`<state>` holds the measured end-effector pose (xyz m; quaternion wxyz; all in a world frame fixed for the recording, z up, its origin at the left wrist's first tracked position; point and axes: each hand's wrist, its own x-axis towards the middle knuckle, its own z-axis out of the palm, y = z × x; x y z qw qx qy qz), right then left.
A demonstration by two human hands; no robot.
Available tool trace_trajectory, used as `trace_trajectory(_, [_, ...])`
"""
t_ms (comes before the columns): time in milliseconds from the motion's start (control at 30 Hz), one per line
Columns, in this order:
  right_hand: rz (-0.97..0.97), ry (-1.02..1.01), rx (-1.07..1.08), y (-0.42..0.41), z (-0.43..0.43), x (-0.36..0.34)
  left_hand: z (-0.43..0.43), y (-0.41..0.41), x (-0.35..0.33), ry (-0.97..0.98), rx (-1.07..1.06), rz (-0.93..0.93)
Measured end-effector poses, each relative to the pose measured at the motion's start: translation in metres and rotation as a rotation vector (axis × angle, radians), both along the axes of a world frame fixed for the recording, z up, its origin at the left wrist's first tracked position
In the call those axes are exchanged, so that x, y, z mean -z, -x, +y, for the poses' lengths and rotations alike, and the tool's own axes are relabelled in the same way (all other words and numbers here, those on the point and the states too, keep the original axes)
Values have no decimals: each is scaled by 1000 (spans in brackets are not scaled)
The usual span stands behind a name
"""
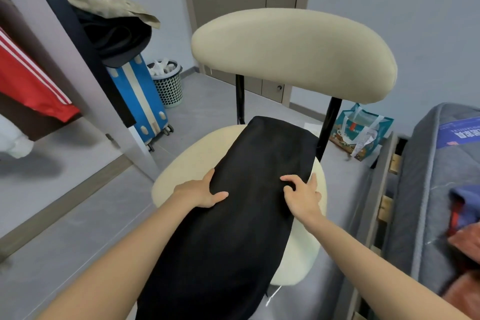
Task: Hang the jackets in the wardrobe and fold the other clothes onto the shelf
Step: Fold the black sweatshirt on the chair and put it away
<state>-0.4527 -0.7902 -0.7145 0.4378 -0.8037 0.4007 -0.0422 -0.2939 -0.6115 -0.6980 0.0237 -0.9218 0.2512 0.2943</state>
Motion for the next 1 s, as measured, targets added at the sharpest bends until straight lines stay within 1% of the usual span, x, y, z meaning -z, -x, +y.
trace_trajectory(33, [-16, -54, 101, -1, 4, 3, -2, -4, 1, 62, -21, 8])
trace_trajectory(100, [-17, -116, 209, -2, 9, 10, -11, -12, 5, 236, -85, 38])
trace_trajectory(167, [-44, -155, 238, -1, 10, 16, -23, -19, 12, 364, -184, 102])
trace_trajectory(300, [-112, -247, 225, -9, 2, 23, -42, -35, 28, 605, -419, 212])
trace_trajectory(433, [-202, -401, 238, -19, -12, 28, -46, -46, 38, 639, -452, 267])
trace_trajectory(500, [-232, -481, 219, -20, -19, 29, -46, -46, 38, 687, -467, 299])
trace_trajectory(600, [-286, -594, 179, -18, -27, 22, -40, -39, 19, 801, -535, 309])
trace_trajectory(667, [-353, -614, 119, -16, -28, 7, -29, -37, -7, 905, -570, 371])
trace_trajectory(700, [-388, -606, 71, -15, -29, -5, -22, -36, -23, 944, -559, 395])
trace_trajectory(767, [-429, -563, -58, -15, -30, -35, -3, -35, -58, 962, -466, 366])
trace_trajectory(833, [-425, -490, -198, -12, -29, -69, 19, -30, -94, 895, -334, 285])
trace_trajectory(900, [-388, -390, -313, -7, -22, -100, 45, -21, -127, 813, -225, 243])
trace_trajectory(1000, [-379, -317, -414, 5, -5, -137, 79, 0, -167, 723, -135, 198])
